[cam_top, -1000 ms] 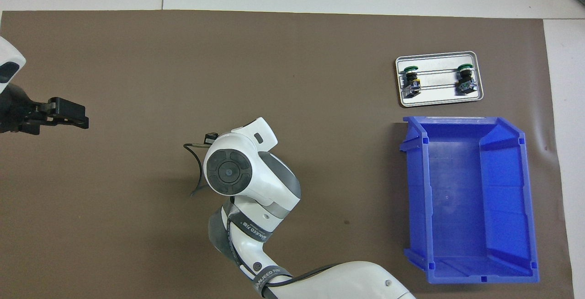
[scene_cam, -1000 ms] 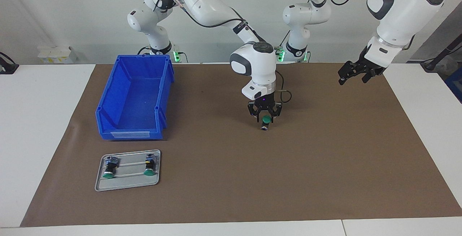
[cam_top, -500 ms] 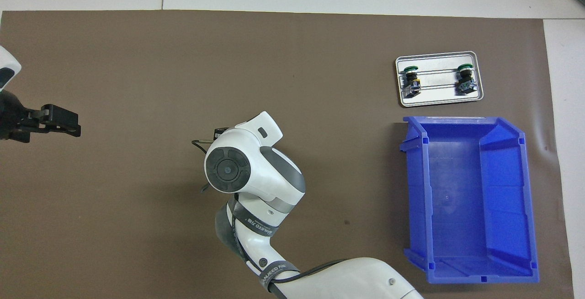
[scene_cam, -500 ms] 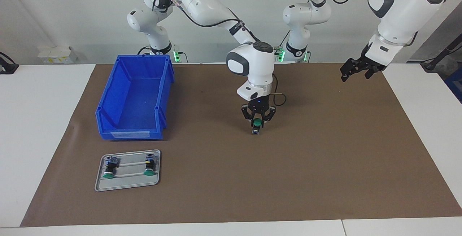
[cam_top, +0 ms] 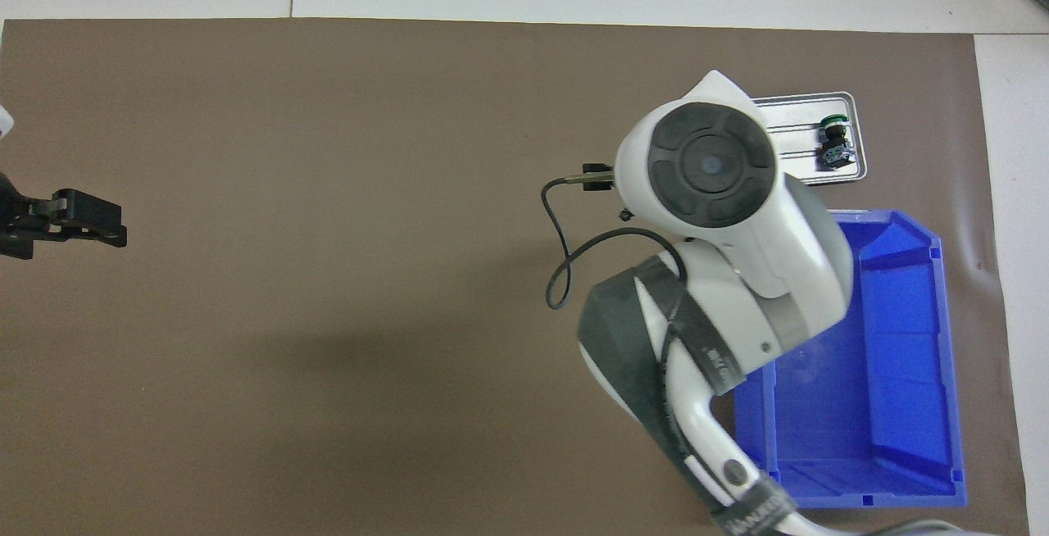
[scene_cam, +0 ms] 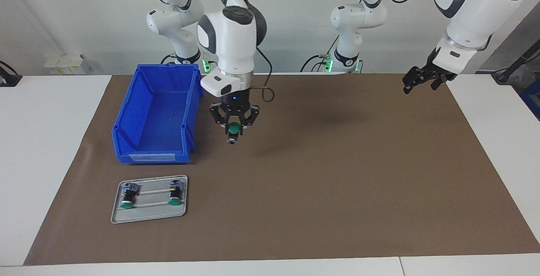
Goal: Place and press button with both arms
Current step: 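Carry the green button over the blue bin with the right gripper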
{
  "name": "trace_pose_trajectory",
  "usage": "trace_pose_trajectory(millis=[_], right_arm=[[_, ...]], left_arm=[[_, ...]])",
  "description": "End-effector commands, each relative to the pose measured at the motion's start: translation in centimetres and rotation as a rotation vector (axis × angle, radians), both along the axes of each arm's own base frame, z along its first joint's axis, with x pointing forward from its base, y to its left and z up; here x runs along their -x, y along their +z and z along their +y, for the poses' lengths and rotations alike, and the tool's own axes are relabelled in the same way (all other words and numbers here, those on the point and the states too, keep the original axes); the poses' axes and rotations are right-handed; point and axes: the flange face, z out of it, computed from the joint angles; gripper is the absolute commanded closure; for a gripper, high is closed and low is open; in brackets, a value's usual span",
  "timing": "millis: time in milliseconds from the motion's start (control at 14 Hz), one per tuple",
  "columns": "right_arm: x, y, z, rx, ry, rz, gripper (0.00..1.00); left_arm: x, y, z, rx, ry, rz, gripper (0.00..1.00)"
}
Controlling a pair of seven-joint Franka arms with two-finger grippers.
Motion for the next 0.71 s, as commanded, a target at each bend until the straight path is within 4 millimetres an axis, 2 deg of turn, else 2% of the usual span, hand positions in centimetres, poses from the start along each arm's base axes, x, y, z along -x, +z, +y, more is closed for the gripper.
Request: trace_pose_trajectory(millis=[0,143,286,429,643], right_arm=[[4.3,1.3,-12.4,-0.057,0.123,0.076,1.0],[6.0,0.8,-20.1,-0.093,0.169,0.12,1.0],[7.9,-1.5,-24.7,-0.151,0.181,0.143,1.0],[10.2,-3.9,-26.5,-0.182,0.198,0.139,1.0],[11.8,-8.9,-26.8,-0.182,0.212,0.141,1.0]], left_arm=[[0.6,0.3,0.4,-0.013,-0.002,0.002,0.0],[0.7,0.4,0.4,-0.014,-0.002,0.0,0.0],[0.6,0.3,0.4,-0.013,-0.002,0.002,0.0],[0.7,0.4,0.4,-0.013,-0.004,0.0,0.0],[0.6,0.3,0.3,-0.013,-0.005,0.002,0.0]])
